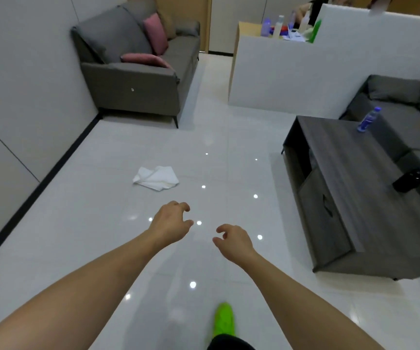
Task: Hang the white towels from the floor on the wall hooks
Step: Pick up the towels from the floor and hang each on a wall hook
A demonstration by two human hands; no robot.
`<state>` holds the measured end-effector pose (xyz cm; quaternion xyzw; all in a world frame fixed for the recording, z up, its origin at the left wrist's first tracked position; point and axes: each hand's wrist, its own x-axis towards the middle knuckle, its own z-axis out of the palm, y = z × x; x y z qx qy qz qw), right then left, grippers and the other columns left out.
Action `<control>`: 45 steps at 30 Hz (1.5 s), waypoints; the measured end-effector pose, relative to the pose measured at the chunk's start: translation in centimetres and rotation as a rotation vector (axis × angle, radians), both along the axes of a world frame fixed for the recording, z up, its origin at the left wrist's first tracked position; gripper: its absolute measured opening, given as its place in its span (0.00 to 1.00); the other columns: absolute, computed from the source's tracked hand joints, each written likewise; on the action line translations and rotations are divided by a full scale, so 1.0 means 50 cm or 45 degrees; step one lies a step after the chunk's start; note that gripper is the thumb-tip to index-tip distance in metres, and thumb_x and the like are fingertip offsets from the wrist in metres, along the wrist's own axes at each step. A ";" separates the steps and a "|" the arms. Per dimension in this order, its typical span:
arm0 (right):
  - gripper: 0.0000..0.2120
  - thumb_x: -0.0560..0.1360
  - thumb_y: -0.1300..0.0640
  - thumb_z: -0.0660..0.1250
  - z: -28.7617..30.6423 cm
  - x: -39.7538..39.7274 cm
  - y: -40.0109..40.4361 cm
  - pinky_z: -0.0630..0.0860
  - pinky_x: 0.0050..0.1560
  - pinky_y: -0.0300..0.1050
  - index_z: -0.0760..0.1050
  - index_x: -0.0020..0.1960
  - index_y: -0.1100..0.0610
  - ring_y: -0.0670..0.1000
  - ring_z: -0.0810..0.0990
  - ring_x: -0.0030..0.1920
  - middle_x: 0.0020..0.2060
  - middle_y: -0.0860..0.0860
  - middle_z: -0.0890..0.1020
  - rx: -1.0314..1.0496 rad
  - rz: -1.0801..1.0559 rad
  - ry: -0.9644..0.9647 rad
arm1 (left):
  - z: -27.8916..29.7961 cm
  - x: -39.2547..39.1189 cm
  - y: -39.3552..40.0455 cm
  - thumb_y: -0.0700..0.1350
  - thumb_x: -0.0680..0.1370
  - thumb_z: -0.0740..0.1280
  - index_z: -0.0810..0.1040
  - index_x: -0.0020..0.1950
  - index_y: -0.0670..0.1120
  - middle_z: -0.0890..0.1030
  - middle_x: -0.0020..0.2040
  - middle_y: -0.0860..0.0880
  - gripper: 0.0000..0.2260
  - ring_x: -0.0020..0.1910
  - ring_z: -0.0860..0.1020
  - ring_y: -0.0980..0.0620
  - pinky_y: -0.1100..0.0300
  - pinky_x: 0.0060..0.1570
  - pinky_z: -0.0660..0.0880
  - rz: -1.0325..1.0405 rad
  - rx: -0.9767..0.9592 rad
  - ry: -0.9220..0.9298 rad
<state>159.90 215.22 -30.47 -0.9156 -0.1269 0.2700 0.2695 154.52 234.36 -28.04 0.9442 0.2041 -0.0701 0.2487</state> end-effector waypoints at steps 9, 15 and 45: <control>0.20 0.76 0.49 0.67 -0.103 0.350 0.296 0.72 0.54 0.40 0.76 0.66 0.52 0.51 0.79 0.57 0.56 0.51 0.81 -0.019 0.184 0.132 | -0.104 0.276 0.297 0.54 0.78 0.67 0.74 0.68 0.50 0.74 0.64 0.48 0.20 0.59 0.75 0.48 0.57 0.55 0.71 0.150 -0.013 0.131; 0.20 0.76 0.49 0.68 -0.144 0.608 0.481 0.74 0.57 0.42 0.76 0.65 0.54 0.51 0.79 0.57 0.59 0.51 0.80 -0.063 0.240 0.260 | -0.127 0.477 0.504 0.54 0.78 0.66 0.73 0.68 0.49 0.75 0.62 0.48 0.20 0.57 0.76 0.48 0.59 0.49 0.68 0.306 -0.049 0.237; 0.14 0.74 0.52 0.70 -0.817 1.226 1.467 0.73 0.55 0.41 0.80 0.58 0.54 0.53 0.80 0.56 0.51 0.51 0.83 -0.463 0.450 0.554 | -0.795 1.010 1.391 0.52 0.77 0.68 0.77 0.65 0.48 0.78 0.58 0.47 0.17 0.55 0.77 0.48 0.57 0.55 0.71 0.756 -0.542 0.575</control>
